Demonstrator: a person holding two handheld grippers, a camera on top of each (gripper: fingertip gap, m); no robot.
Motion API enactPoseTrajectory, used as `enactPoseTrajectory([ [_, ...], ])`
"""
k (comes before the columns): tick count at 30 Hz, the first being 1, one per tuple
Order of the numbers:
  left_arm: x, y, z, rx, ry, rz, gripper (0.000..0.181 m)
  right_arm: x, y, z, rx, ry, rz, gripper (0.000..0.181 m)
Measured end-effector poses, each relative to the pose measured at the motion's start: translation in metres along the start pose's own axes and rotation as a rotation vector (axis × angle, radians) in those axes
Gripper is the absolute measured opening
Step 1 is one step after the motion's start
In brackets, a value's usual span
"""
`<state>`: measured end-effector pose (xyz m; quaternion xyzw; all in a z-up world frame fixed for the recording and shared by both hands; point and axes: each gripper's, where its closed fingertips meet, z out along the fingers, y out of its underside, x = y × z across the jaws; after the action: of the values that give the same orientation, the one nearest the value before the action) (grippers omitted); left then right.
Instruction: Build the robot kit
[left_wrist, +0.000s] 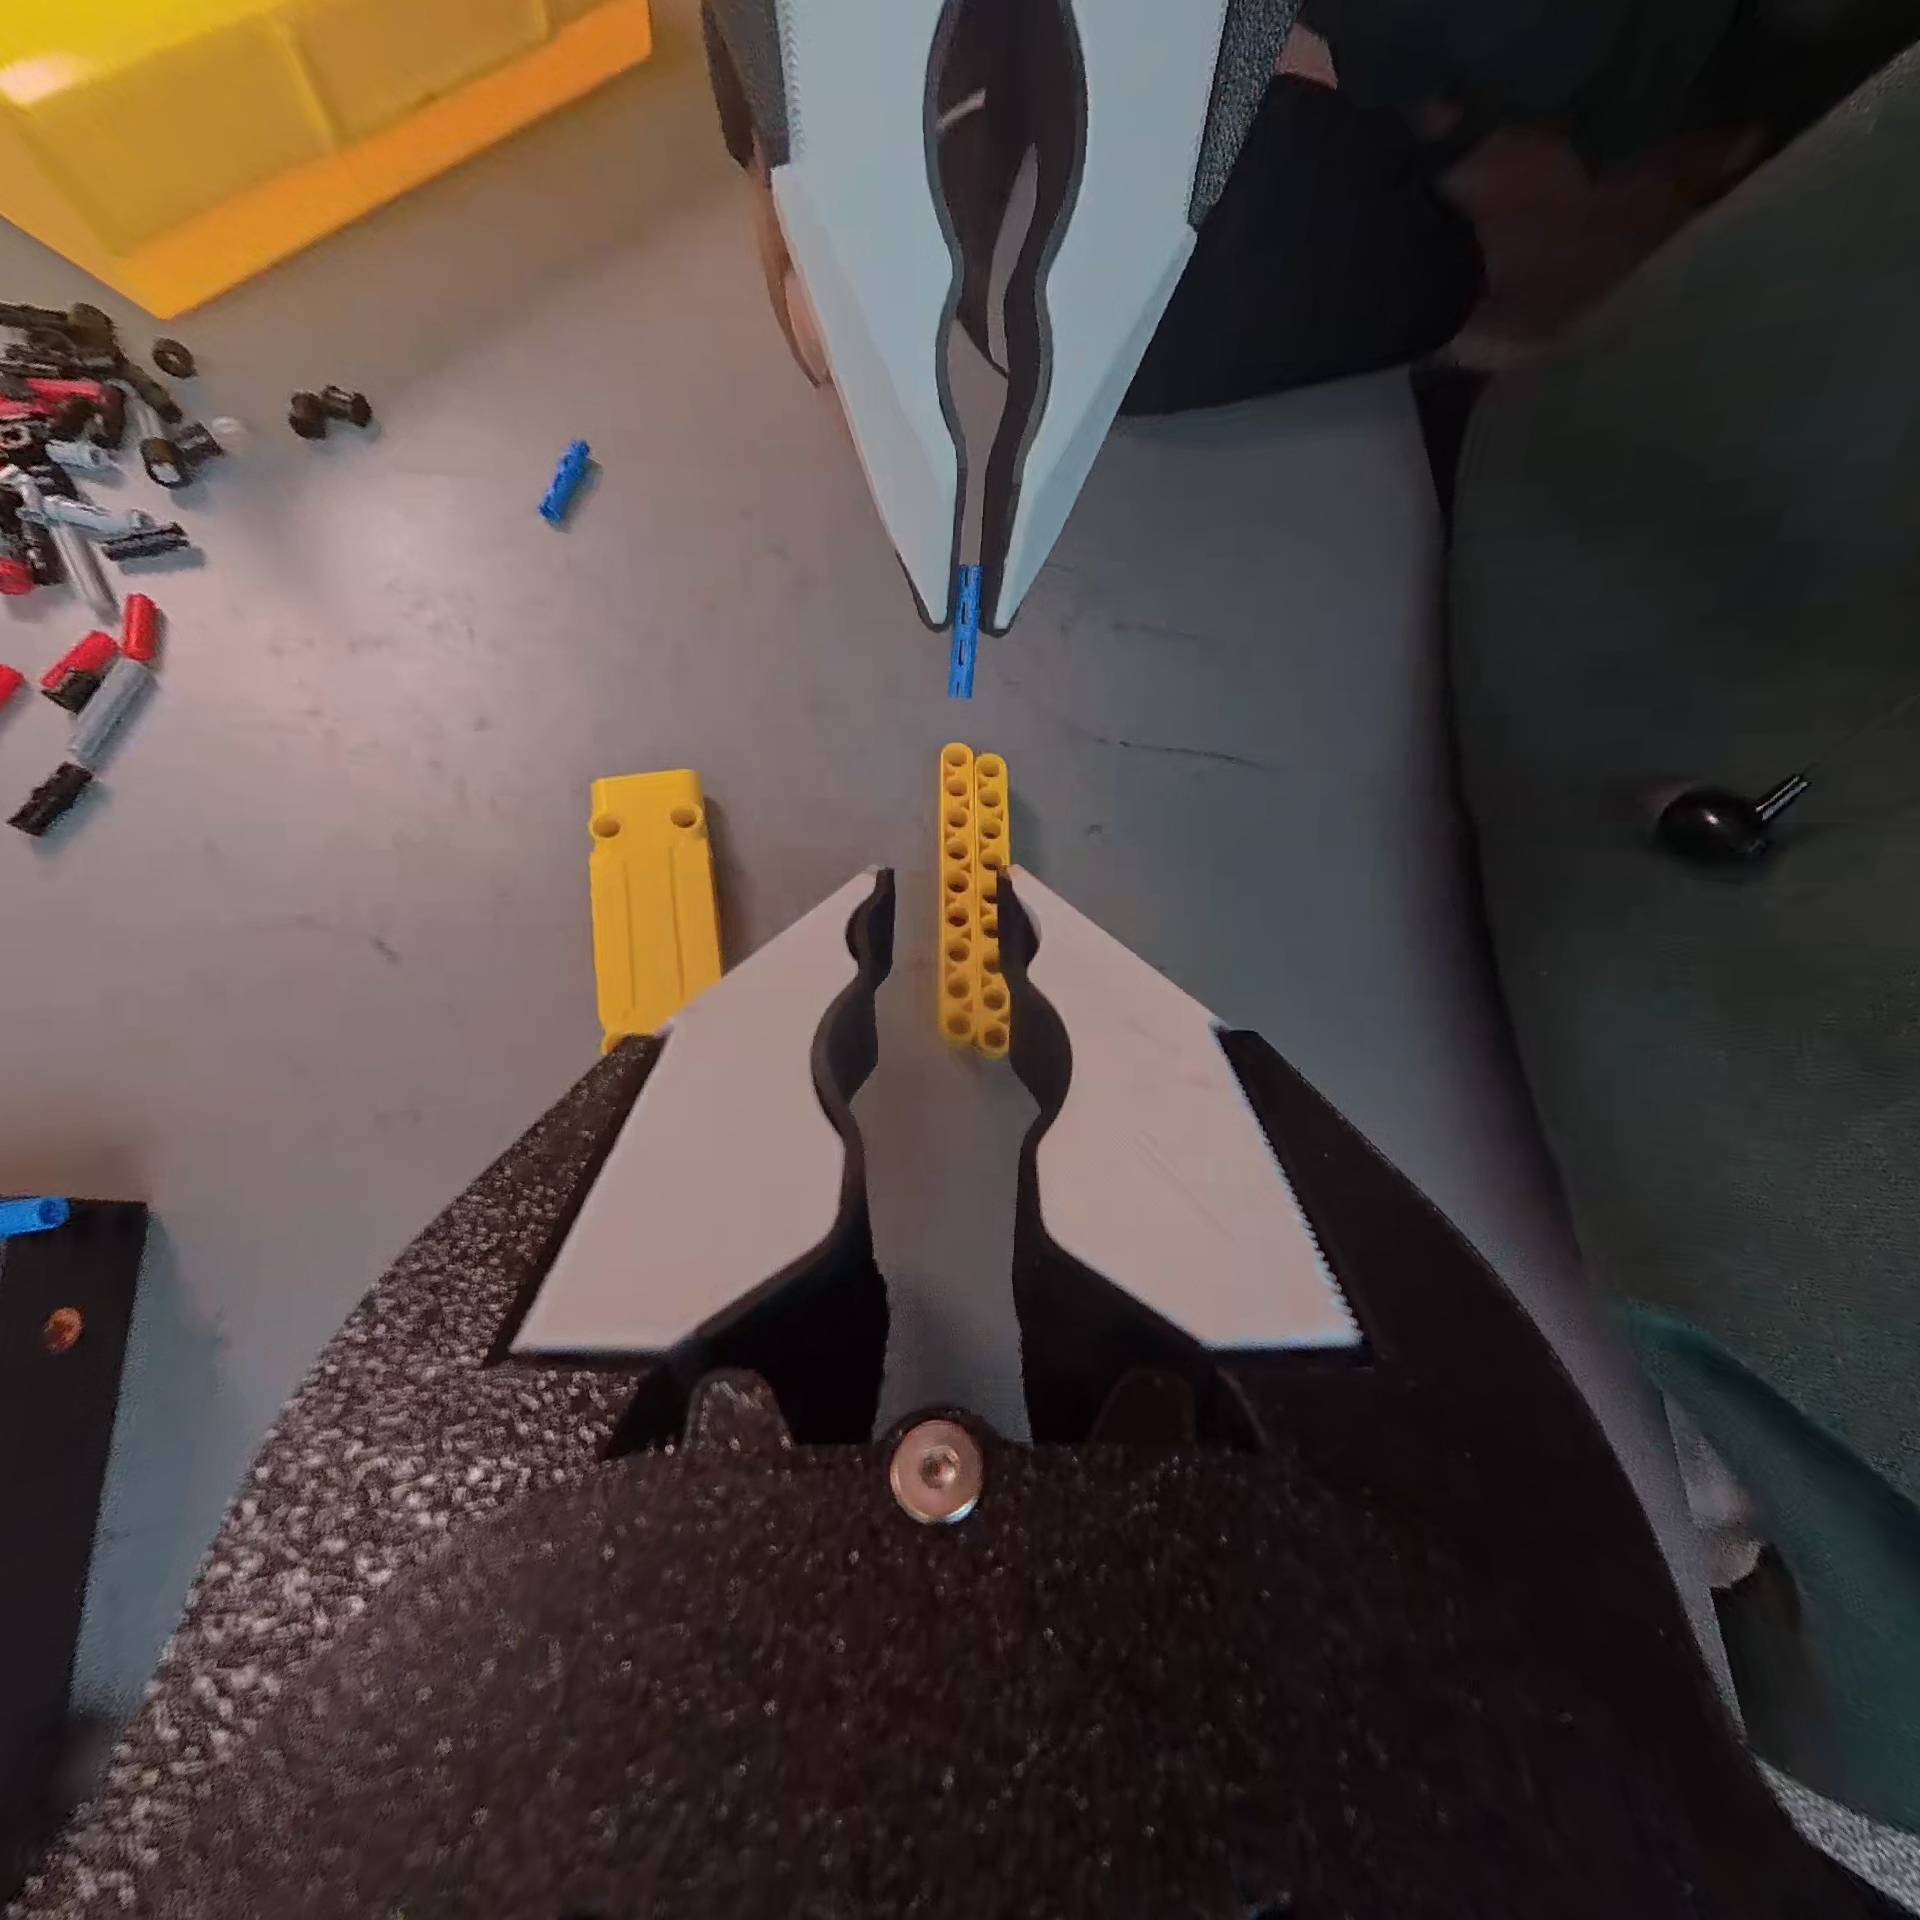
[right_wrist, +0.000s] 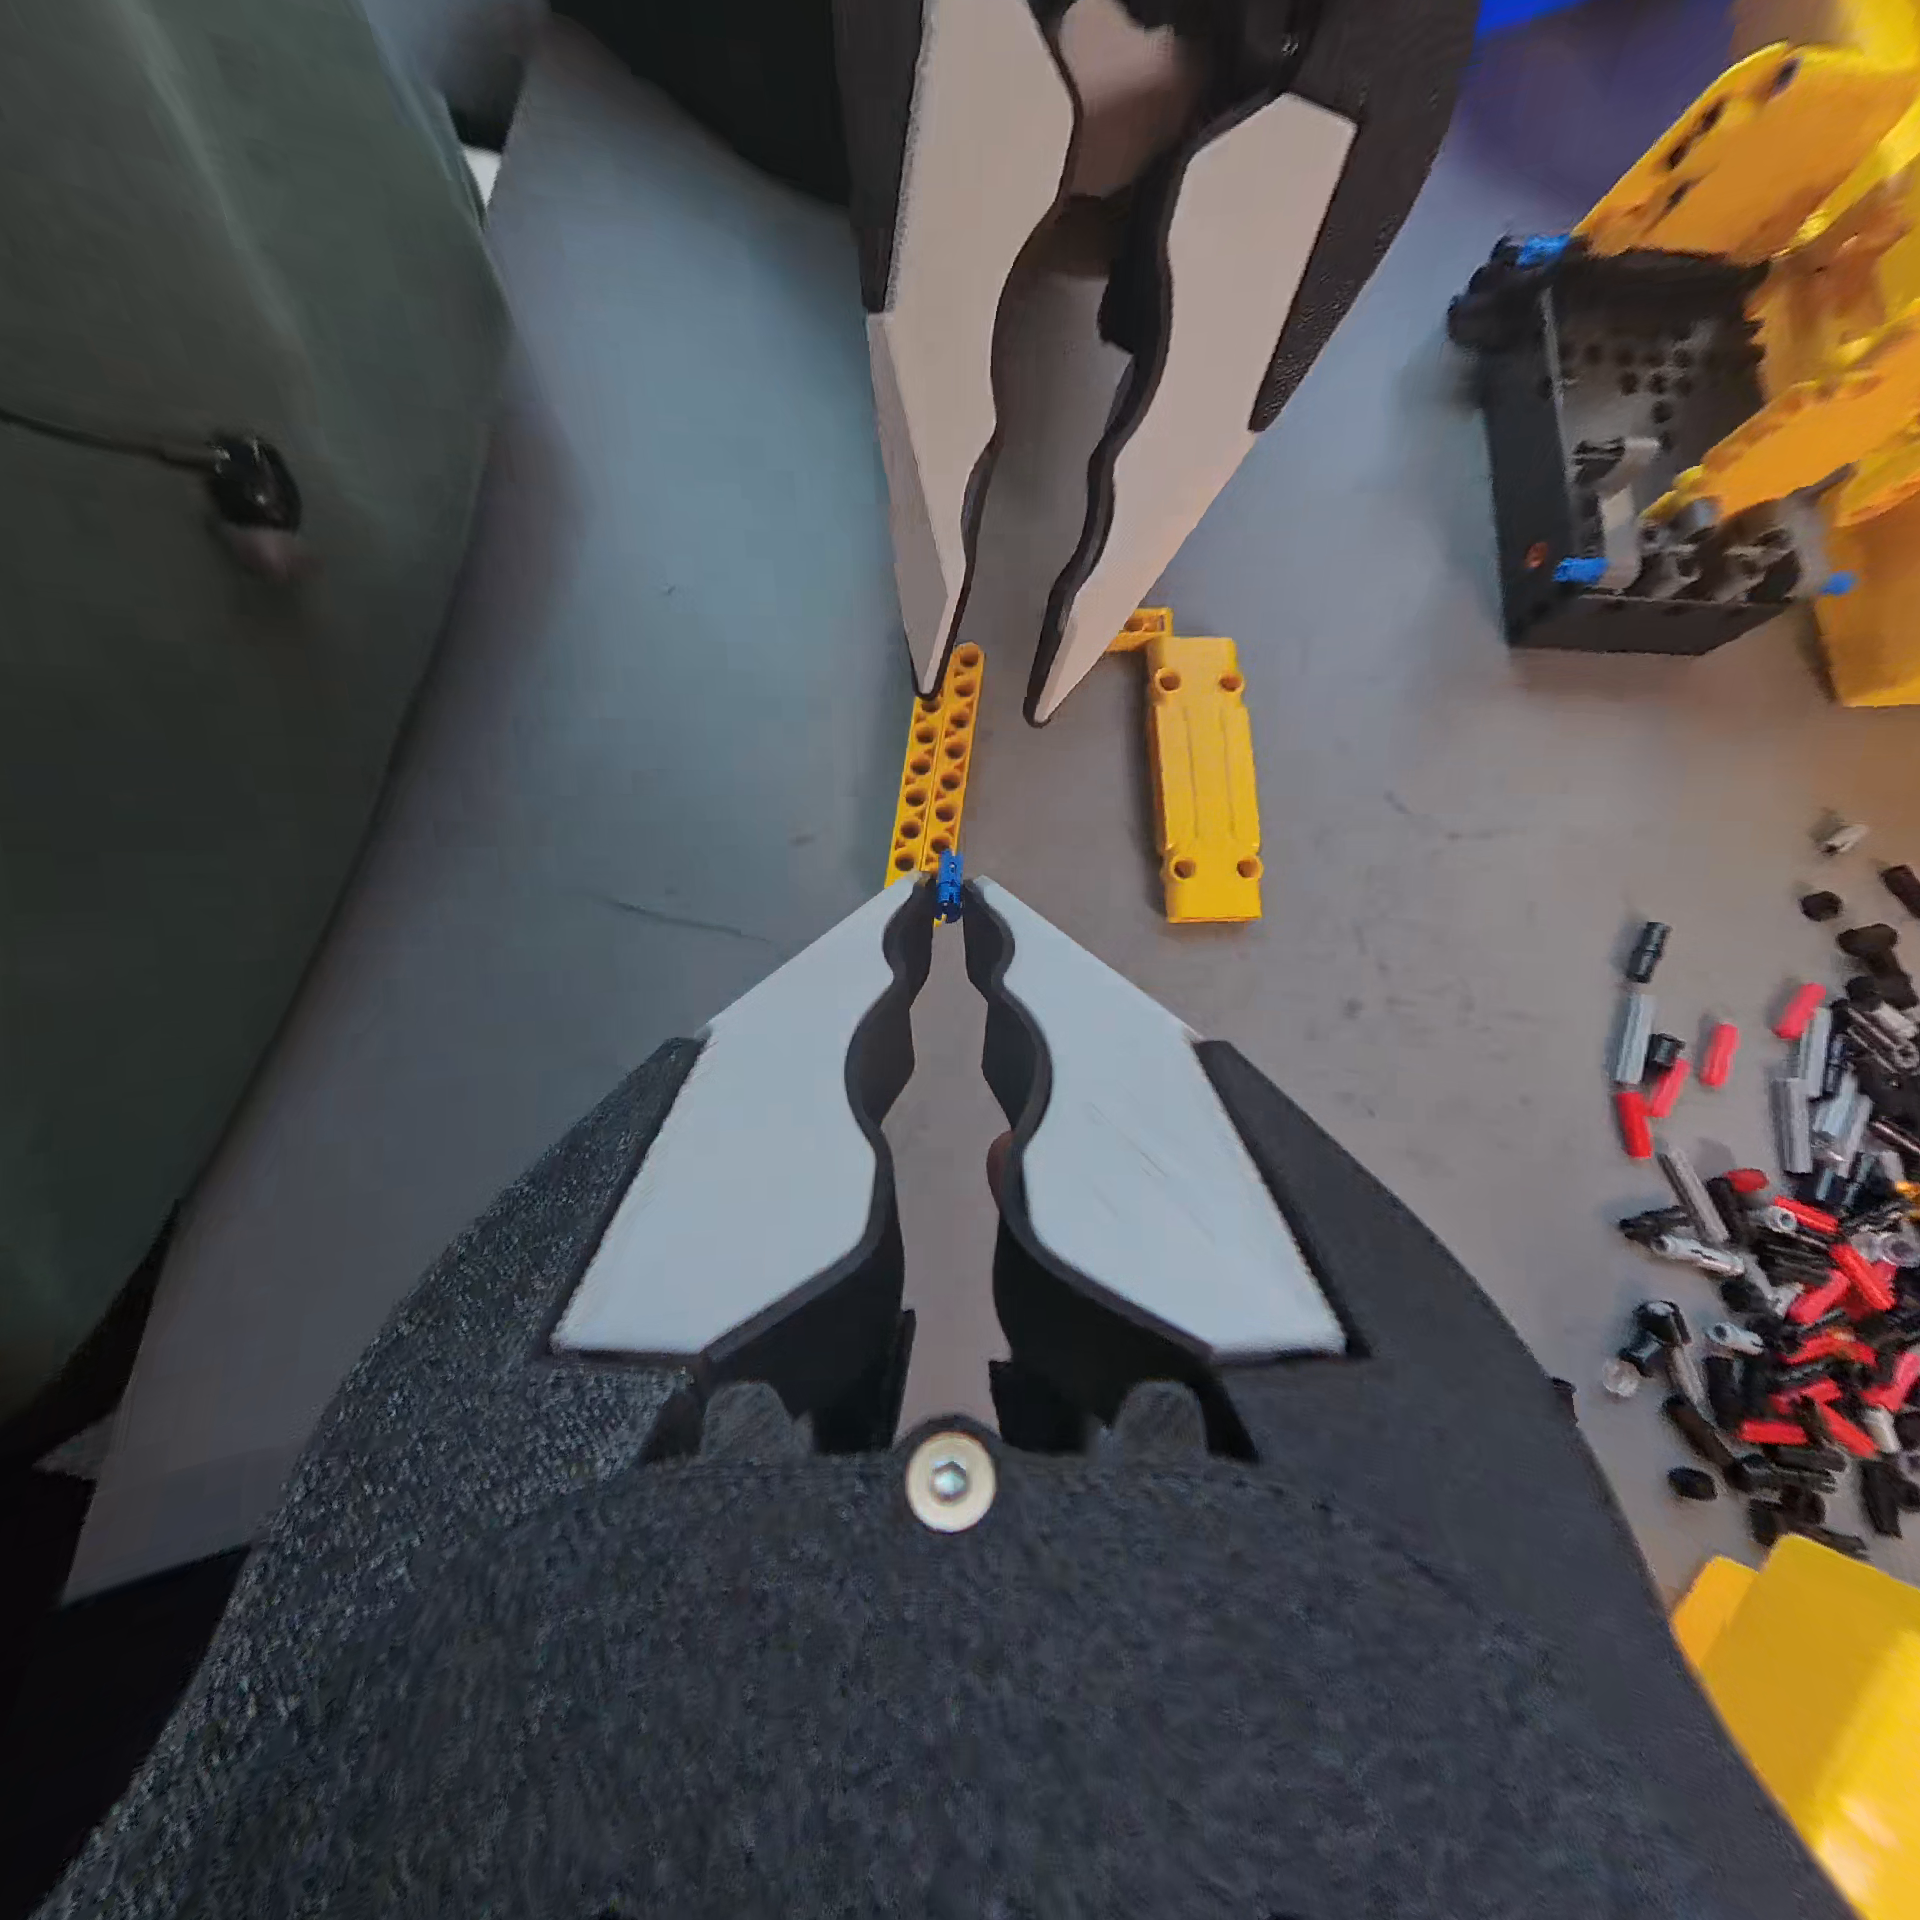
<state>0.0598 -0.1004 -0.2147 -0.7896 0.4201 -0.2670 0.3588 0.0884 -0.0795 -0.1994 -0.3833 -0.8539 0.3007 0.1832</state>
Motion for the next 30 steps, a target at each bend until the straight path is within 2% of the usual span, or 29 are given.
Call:
enactPoseTrajectory([
  [4, 0.003, 0.007, 0.004, -0.044, 0.000, 0.012, 0.019, -0.003, 0.014, 0.017, -0.192, -0.039, -0.071, 0.004],
  [6, 0.002, 0.010, 0.007, -0.060, -0.015, 0.021, 0.021, -0.003, 0.016, 0.022, -0.240, -0.054, -0.090, 0.004],
  [11, 0.001, 0.018, 0.010, -0.112, -0.039, 0.058, 0.023, -0.001, 0.013, 0.024, -0.300, -0.069, -0.126, 0.004],
  [16, 0.004, 0.019, 0.009, -0.125, -0.036, 0.071, 0.015, -0.001, 0.006, 0.025, -0.324, -0.082, -0.152, 0.004],
  [30, 0.005, 0.018, 0.011, -0.109, -0.018, 0.040, 0.012, -0.001, 0.008, 0.029, -0.457, -0.124, -0.224, 0.004],
])
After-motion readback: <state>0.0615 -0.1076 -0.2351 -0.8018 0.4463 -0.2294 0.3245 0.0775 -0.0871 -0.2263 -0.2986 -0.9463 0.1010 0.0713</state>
